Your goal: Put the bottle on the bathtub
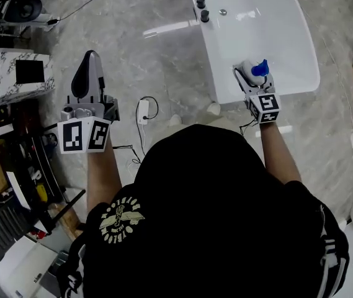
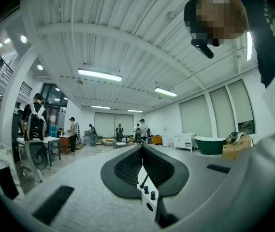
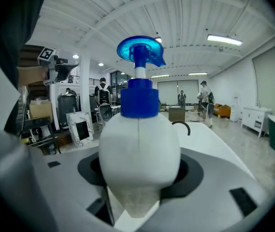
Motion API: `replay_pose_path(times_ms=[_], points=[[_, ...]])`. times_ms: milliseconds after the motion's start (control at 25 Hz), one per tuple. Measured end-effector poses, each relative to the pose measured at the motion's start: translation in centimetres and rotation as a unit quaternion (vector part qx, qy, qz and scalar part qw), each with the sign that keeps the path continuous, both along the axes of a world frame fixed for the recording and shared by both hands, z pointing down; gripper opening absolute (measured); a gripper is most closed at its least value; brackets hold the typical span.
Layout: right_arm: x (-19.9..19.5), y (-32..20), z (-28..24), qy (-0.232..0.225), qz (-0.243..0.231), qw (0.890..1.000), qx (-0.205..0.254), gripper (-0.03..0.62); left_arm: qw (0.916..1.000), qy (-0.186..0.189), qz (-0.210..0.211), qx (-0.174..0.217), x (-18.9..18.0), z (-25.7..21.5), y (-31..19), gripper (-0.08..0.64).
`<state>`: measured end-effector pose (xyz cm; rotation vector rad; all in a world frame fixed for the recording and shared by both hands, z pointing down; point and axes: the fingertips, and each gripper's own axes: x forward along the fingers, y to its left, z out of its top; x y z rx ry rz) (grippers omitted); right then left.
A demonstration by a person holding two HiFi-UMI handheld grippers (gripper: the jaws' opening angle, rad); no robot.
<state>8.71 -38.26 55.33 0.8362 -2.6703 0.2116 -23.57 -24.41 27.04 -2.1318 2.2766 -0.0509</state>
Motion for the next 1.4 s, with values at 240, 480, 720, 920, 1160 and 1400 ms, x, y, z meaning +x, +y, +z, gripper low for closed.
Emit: replay_pose_path(times_ms=[240,480,720,920,1160,1400], points=[[-2.2,-1.7,6.7,0.010,-0.067,0.997,-0.035,0.264,0.9974,-0.017,-0.069,-0.012,0.2,-0.5,1.8,0.009],[-5.3,-0.1,13.3,0.064,-0.136,0.988,-0.042,0.264,0.9904,-0.038,-0.129,-0.033,-0.6,-0.5,5.8,0.009],[-6.6,0.6,19.6,0.095,-0.149,0.982,-0.066,0.264,0.9825,-0.043,-0.172,-0.056,-0.6,0.4,10.0,0.009],[-8.3,-0.1,23.7,0.097,-0.147,0.982,-0.075,0.264,0.9782,-0.060,-0.183,-0.078,0.1,1.2,11.9,0.009],[-9.1,-1.4,26.3,0.112,-0.126,0.984,-0.056,0.264,0.9743,-0.058,-0.188,-0.110,1.5,3.3,14.5,0.009],[-9.1,-1.3,27.9,0.109,-0.110,0.987,-0.046,0.264,0.9741,-0.066,-0.179,-0.121,2.0,3.3,14.6,0.009]])
